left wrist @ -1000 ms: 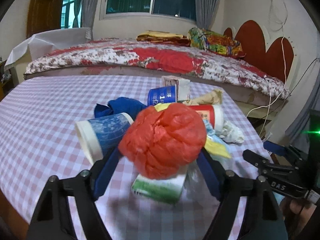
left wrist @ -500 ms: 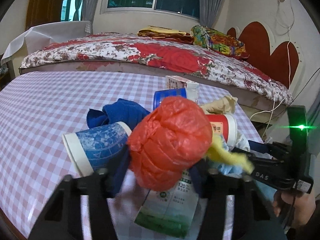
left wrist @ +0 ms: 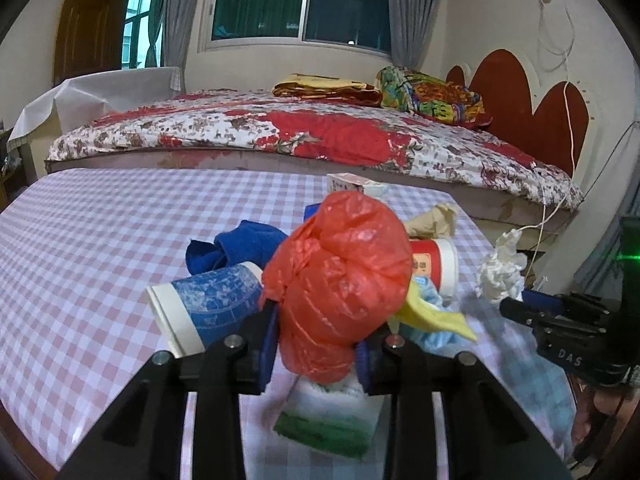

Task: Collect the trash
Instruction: 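Grasp the red plastic bag with the left tool while the right tool grasps the white tissue, then carry the red bag and white tissue over the black bin with both tools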

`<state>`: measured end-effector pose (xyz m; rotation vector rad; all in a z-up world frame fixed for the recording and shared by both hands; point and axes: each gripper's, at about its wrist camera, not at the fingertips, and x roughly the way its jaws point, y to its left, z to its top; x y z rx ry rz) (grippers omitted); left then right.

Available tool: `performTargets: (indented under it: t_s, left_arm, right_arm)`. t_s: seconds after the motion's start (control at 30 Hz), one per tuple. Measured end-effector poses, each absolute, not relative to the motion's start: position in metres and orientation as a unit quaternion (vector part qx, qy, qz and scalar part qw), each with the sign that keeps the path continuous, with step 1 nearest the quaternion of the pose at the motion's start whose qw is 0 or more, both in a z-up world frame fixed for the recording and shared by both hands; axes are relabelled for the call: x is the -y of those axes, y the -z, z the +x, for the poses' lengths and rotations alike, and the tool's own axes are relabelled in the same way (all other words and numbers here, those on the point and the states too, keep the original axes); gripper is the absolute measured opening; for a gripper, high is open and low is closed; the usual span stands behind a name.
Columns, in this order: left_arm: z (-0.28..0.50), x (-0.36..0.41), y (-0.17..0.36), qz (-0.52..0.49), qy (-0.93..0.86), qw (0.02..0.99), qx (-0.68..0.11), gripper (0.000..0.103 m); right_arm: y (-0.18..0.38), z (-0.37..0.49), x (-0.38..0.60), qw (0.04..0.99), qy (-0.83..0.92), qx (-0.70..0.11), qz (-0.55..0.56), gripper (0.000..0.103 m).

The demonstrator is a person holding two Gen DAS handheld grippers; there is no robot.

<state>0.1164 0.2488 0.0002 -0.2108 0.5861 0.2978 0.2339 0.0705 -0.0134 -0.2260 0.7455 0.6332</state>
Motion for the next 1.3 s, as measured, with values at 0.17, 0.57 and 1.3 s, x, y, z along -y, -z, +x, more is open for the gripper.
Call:
performTargets:
  t_s: [0.17,0.57,1.3]
  left_arm:
    - [0.101,-0.233,-0.008,-0.090,-0.147,0.943,-0.284,0.033]
    - [0.075,-0.185,-0.019,-0.068,-0.115,0.951,-0.280,0.033]
    - [0.094,-0.035,-0.013,-0.006,0.065,0.952,-0.299,0.033]
  right_arm:
    - [0.004,0.216,-0.052,0.885,-0.295,-0.349,-0.094,0.031]
    - [-0.026,0.158,-0.003,0.901,-0.285,-0.321,-0.066,0.031]
    - [-0.008,0.109,0.172,0.926,-0.135,-0.352,-0.016,0.031]
